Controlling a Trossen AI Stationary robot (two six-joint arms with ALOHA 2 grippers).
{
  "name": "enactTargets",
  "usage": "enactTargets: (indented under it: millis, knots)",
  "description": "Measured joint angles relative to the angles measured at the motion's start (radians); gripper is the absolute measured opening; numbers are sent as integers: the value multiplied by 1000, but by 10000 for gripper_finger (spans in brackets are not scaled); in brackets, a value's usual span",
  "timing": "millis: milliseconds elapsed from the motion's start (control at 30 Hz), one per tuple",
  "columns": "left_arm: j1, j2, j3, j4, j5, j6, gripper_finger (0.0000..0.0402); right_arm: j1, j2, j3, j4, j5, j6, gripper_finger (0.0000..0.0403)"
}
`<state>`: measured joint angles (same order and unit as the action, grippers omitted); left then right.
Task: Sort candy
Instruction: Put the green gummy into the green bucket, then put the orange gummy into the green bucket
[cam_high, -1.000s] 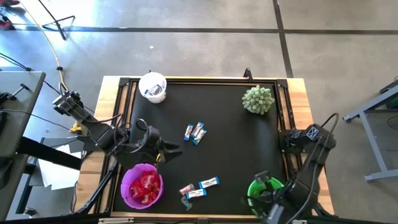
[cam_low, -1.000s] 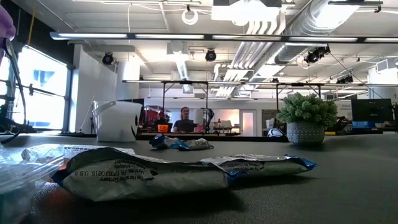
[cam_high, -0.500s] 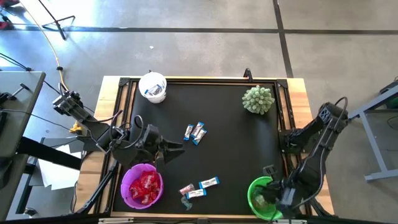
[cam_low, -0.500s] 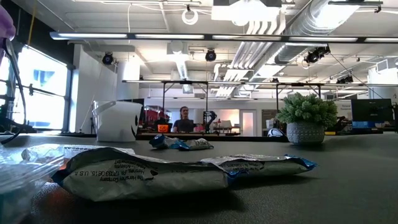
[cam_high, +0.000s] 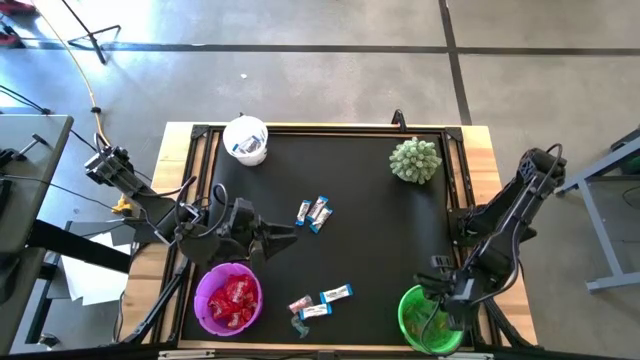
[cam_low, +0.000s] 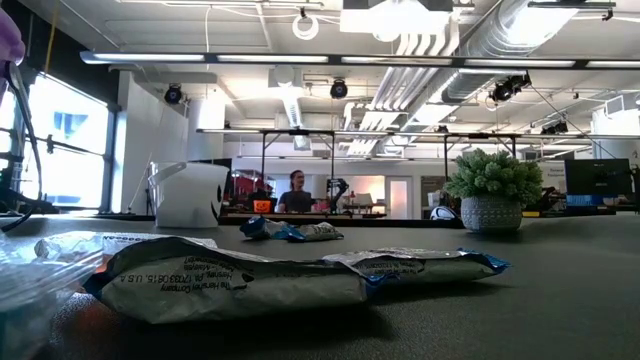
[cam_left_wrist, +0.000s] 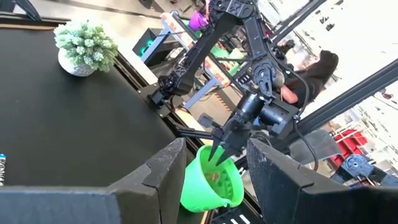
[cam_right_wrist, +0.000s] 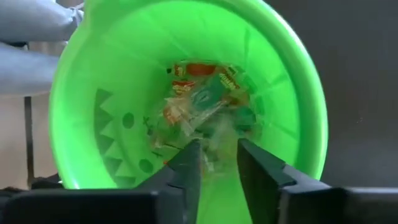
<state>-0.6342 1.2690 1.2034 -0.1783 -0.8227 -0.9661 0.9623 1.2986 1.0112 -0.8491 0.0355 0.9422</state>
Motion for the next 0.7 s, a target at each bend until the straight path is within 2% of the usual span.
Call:
enactTargets:
  millis: [233,600,700]
  knots:
    - [0,0,0,4,0,0,158,0,1,18,-2,-54,0,143]
    - [0,0,0,5,1,57,158,0,1,86,-4,-118,5,138]
    - [0,0,0,4,27,80,158,0,1,87,0,-117,60,138]
